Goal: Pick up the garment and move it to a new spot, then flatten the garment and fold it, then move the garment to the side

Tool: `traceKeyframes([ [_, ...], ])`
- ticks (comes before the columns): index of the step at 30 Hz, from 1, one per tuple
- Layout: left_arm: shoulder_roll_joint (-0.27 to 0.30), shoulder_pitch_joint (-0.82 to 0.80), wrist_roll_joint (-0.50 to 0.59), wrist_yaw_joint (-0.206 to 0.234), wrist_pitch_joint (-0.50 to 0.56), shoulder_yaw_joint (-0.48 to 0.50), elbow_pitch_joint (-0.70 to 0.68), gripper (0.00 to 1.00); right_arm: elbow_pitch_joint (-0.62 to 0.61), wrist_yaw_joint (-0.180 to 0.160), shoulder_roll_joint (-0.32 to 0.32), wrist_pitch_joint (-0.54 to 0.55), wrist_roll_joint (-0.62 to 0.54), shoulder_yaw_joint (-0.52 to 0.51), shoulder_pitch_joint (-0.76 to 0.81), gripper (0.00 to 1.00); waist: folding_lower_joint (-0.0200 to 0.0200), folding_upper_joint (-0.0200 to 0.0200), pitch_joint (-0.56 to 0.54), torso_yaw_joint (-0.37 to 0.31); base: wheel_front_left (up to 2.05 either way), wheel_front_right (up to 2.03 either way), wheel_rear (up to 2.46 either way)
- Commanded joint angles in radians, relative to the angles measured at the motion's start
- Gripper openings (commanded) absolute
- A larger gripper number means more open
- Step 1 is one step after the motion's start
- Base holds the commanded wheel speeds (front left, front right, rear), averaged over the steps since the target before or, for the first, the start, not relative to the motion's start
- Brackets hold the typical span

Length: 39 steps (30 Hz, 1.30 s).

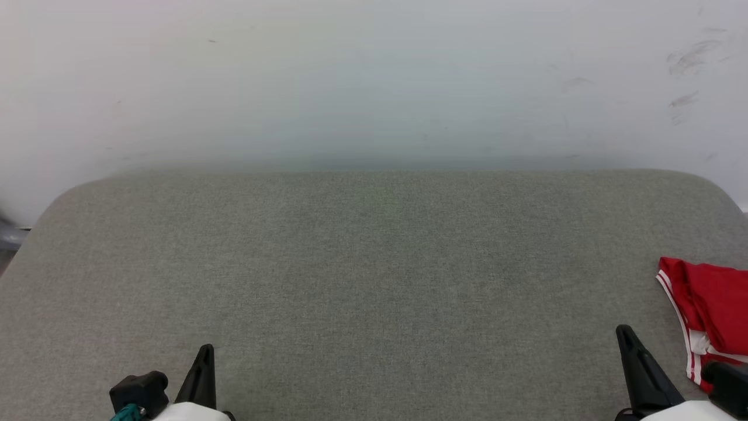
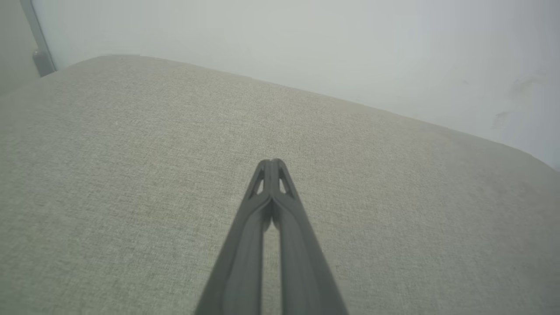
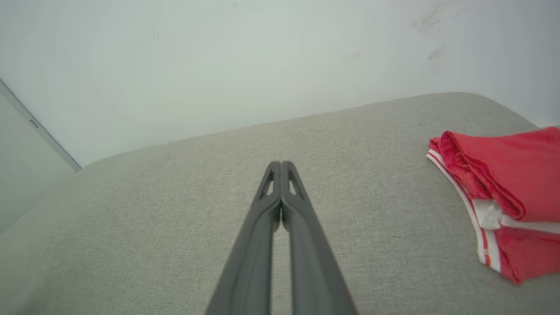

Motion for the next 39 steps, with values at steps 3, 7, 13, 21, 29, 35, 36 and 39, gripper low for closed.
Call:
traceKeyframes([
  [3,-0.006,-0.037,-0.068,-0.014,0.018,0.025,-0.012,0.00,0.008,0.000,-0.005,0.001,0.082,0.000,-0.044,0.00,-0.0001,-0.0001,0.002,0.000,0.00,0.00,0.00],
  [7,-0.017,-0.045,-0.128,-0.027,0.036,0.041,-0.011,0.00,0.029,0.000,-0.007,0.003,0.154,0.001,-0.060,0.00,-0.0001,-0.0001,0.005,-0.001,0.00,0.00,0.00],
  [13,-0.032,-0.056,-0.214,-0.045,0.061,0.064,-0.011,0.00,0.058,0.000,-0.009,0.006,0.257,0.002,-0.084,0.00,-0.0001,-0.0001,0.009,-0.001,0.00,0.00,0.00],
  [21,-0.050,-0.070,-0.319,-0.067,0.092,0.092,-0.009,0.00,0.094,0.000,-0.011,0.010,0.382,0.002,-0.111,0.00,-0.0001,-0.0001,0.014,-0.002,0.00,0.00,0.00],
  [29,-0.068,-0.083,-0.415,-0.087,0.122,0.118,-0.008,0.00,0.127,0.000,-0.012,0.015,0.496,0.001,-0.137,0.00,-0.0001,-0.0001,0.019,-0.002,0.00,0.00,0.00],
  [35,-0.079,-0.092,-0.482,-0.101,0.142,0.135,-0.007,0.00,0.149,0.000,-0.013,0.018,0.575,0.000,-0.156,0.00,-0.0001,-0.0001,0.023,-0.003,0.00,0.00,0.00],
  [36,-0.081,-0.093,-0.493,-0.103,0.145,0.138,-0.007,0.00,0.153,0.000,-0.013,0.019,0.587,0.000,-0.159,0.00,-0.0001,-0.0001,0.024,-0.003,0.00,0.00,0.00],
  [39,-0.087,-0.098,-0.524,-0.110,0.155,0.148,-0.006,0.00,0.164,0.000,-0.013,0.021,0.625,0.000,-0.165,0.00,-0.0001,-0.0001,0.026,-0.003,0.00,0.00,0.00],
])
